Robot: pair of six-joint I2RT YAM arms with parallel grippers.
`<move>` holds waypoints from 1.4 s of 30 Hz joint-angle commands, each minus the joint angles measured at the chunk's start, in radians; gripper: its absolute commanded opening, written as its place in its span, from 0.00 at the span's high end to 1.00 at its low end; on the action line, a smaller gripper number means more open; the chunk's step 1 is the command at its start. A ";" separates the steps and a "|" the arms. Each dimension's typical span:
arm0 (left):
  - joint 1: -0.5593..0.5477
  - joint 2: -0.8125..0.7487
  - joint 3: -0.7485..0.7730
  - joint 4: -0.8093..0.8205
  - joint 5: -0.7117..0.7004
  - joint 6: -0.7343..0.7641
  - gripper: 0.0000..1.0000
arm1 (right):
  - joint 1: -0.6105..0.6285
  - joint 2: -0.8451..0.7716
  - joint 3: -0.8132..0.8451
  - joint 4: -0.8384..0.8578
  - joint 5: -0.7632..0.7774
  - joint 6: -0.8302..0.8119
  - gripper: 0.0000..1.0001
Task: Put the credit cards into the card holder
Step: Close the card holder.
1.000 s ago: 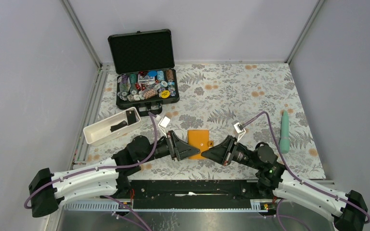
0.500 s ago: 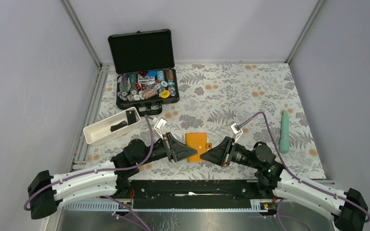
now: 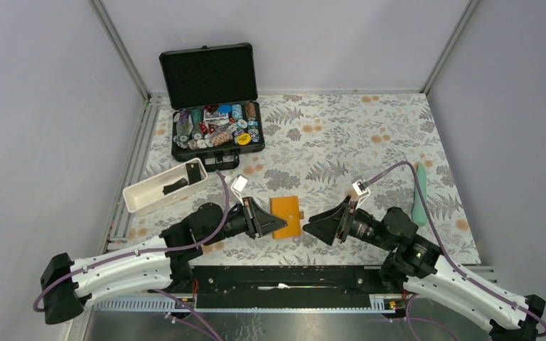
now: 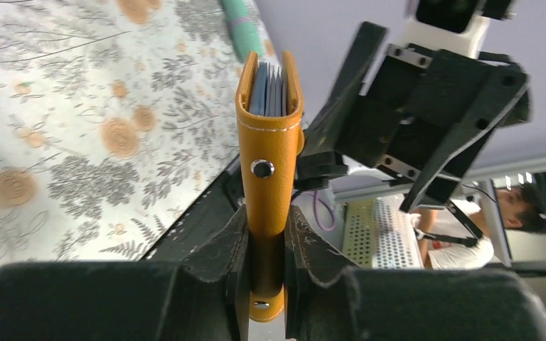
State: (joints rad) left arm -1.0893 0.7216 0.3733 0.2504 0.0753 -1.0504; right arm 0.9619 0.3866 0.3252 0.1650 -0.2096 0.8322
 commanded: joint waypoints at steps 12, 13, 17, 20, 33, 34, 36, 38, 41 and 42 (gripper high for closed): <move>-0.015 0.059 0.156 -0.243 -0.109 -0.004 1.00 | 0.003 0.155 0.120 -0.158 0.202 -0.144 0.49; -0.016 0.065 0.158 -0.244 -0.108 -0.004 1.00 | 0.003 0.166 0.122 -0.137 0.198 -0.144 0.50; -0.021 0.077 0.165 -0.246 -0.106 -0.001 1.00 | 0.003 0.230 0.127 -0.110 0.167 -0.136 0.54; -0.023 0.081 0.168 -0.247 -0.105 0.001 1.00 | 0.003 0.247 0.119 -0.084 0.159 -0.128 0.54; -0.030 0.091 0.173 -0.249 -0.101 0.004 1.00 | 0.003 0.322 0.138 -0.070 0.145 -0.127 0.65; -0.031 0.092 0.173 -0.249 -0.102 0.004 1.00 | 0.003 0.319 0.138 -0.071 0.145 -0.127 0.67; -0.032 0.093 0.173 -0.249 -0.103 0.004 1.00 | 0.003 0.316 0.137 -0.074 0.147 -0.126 0.70; -0.032 0.095 0.174 -0.249 -0.103 0.004 1.00 | 0.003 0.316 0.135 -0.076 0.150 -0.125 0.74; -0.033 0.098 0.177 -0.249 -0.103 0.006 1.00 | 0.003 0.321 0.133 -0.076 0.149 -0.125 0.80; -0.033 0.098 0.177 -0.249 -0.103 0.005 1.00 | 0.003 0.324 0.132 -0.076 0.149 -0.126 0.82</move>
State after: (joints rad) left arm -1.1156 0.8185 0.4915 -0.0547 -0.0086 -1.0512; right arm 0.9623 0.7094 0.4122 0.0574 -0.0483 0.7120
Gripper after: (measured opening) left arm 0.178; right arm 0.220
